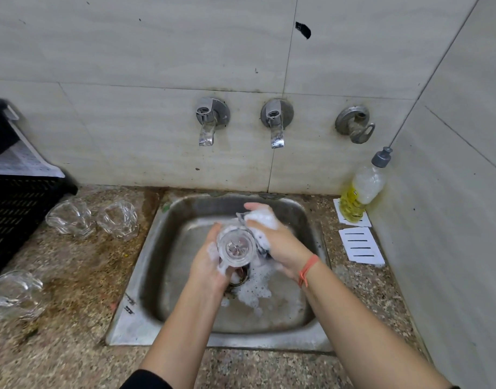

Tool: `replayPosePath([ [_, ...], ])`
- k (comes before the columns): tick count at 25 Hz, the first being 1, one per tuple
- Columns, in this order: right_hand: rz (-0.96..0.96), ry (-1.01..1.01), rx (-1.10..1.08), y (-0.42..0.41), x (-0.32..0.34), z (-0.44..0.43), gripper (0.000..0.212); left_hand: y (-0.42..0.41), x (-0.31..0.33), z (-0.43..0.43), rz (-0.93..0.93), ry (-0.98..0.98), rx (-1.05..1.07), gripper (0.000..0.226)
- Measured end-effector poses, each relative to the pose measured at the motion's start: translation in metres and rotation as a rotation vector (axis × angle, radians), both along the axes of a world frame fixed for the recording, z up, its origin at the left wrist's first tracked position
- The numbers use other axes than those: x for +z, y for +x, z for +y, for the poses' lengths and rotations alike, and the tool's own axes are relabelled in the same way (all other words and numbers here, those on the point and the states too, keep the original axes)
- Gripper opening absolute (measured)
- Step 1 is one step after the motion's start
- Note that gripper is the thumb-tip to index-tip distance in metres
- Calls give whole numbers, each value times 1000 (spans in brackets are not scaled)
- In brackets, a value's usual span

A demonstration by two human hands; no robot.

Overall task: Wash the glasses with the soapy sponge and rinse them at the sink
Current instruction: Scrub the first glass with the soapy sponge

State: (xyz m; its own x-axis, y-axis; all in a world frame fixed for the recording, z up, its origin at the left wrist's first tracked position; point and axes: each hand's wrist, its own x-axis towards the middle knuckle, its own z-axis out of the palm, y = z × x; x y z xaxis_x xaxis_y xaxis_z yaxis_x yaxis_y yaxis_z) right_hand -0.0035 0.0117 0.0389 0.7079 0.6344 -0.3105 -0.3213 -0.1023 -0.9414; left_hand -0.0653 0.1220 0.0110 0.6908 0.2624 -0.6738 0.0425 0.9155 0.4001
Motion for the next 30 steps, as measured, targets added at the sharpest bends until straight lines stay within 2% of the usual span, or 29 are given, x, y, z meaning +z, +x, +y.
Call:
replayPosePath([
  [2, 78, 89, 6, -7, -4, -2, 27, 3, 1, 3, -15, -57, 66, 18],
  [4, 100, 76, -147, -8, -9, 1, 18, -1, 3, -3, -25, -46, 28, 19],
  [6, -100, -118, -208, 0, -14, 3, 25, -10, -6, -5, 10, 61, -81, 35],
  [8, -468, -359, -169, 9, -12, 5, 41, -14, -9, 1, 93, 182, -128, 55],
  [9, -618, -447, -156, 10, -8, 6, 41, -13, -9, 5, 117, 213, -117, 56],
  [12, -774, -479, -45, 4, 9, 10, 36, -8, -5, 10, 252, 386, 6, 27],
  [14, -764, -426, 182, -6, 18, 10, 18, -7, 2, 10, 303, 497, 75, 23],
  [16, -745, -450, 265, -10, 20, 5, 28, -8, 1, 13, 330, 509, 130, 27],
  [18, -653, -393, 161, -5, 18, 1, 30, -9, 1, 17, 346, 441, 153, 26],
  [22, -162, 12, 13, -2, 19, -12, 18, -6, 1, 21, 318, 376, 126, 20],
  [23, -89, 66, 15, -2, 19, -13, 19, -4, -1, 23, 308, 349, 114, 18],
  [27, -64, 76, 158, -4, 20, -9, 18, -4, -8, 26, 223, 284, 33, 24],
  [28, -98, 51, 229, -2, 20, -9, 30, -6, -10, 26, 212, 299, 8, 19],
  [30, -329, -76, 401, 2, 21, -10, 65, -10, -11, 23, 220, 331, -61, 9],
])
